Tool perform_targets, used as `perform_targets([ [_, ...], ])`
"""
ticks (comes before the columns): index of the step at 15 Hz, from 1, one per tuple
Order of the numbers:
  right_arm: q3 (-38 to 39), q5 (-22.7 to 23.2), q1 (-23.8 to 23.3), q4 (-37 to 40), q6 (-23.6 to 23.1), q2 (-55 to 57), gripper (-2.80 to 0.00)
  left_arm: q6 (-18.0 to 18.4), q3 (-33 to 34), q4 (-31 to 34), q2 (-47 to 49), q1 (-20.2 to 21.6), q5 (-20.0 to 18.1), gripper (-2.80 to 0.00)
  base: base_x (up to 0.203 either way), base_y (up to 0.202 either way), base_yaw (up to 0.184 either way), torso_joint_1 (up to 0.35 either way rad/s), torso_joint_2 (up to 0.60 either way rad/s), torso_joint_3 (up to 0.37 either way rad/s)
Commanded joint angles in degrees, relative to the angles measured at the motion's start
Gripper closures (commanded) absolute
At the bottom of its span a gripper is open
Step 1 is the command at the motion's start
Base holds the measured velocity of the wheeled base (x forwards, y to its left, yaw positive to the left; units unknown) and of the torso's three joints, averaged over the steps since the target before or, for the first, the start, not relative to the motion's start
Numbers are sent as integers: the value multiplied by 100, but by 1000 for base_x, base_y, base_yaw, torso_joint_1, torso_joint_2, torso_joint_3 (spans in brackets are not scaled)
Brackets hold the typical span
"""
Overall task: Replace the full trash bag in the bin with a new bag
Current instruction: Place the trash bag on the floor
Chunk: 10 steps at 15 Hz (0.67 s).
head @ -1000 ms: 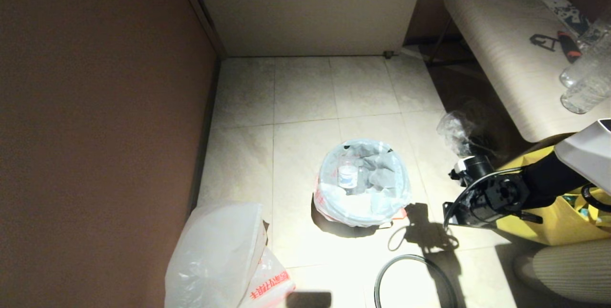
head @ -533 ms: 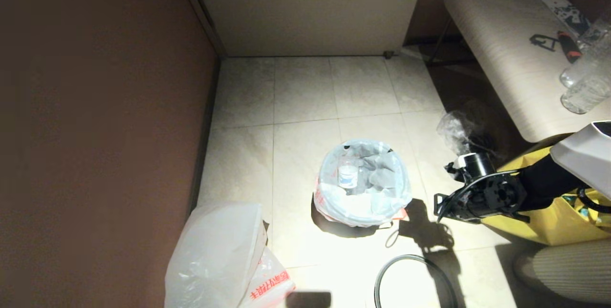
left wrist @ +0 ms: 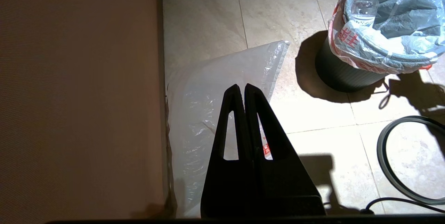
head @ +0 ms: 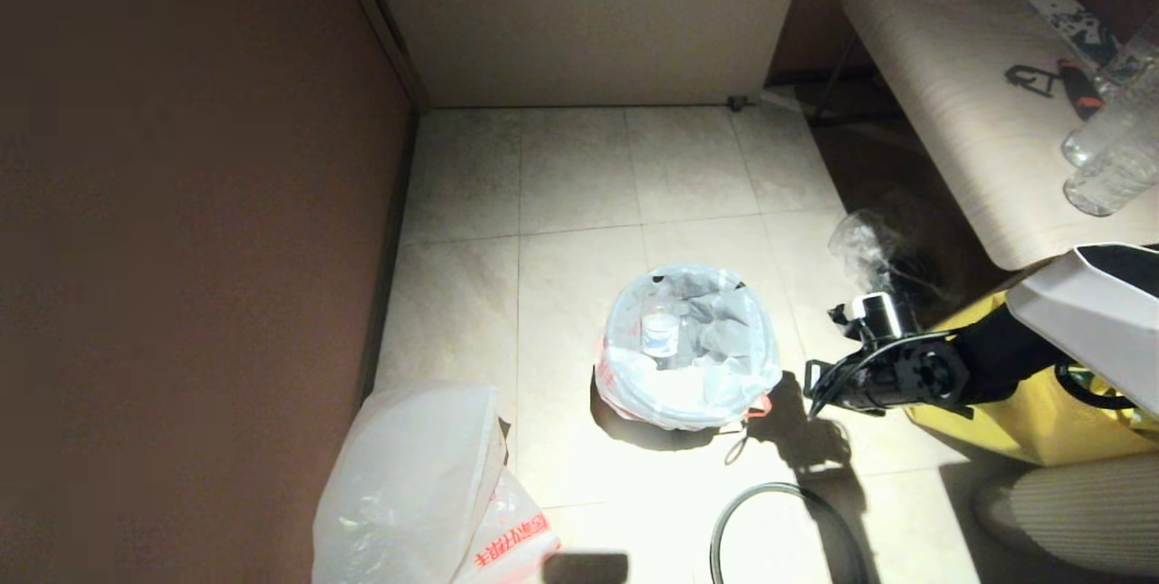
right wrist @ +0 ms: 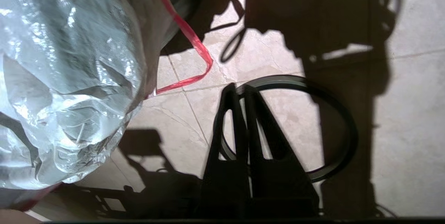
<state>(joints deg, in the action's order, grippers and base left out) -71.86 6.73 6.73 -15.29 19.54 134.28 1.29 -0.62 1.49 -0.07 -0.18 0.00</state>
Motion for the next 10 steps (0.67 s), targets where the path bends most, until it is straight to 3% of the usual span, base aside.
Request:
perform_targets([
  [1, -127, 54, 33, -21, 51, 107, -280, 3, 1, 1, 3, 1, 4, 0, 0, 0, 0, 0, 0, 0],
  [10, -1137, 144, 39, 17, 33, 1129, -280, 3, 1, 1, 0, 1, 1, 0, 0, 0, 0, 0, 0, 0],
])
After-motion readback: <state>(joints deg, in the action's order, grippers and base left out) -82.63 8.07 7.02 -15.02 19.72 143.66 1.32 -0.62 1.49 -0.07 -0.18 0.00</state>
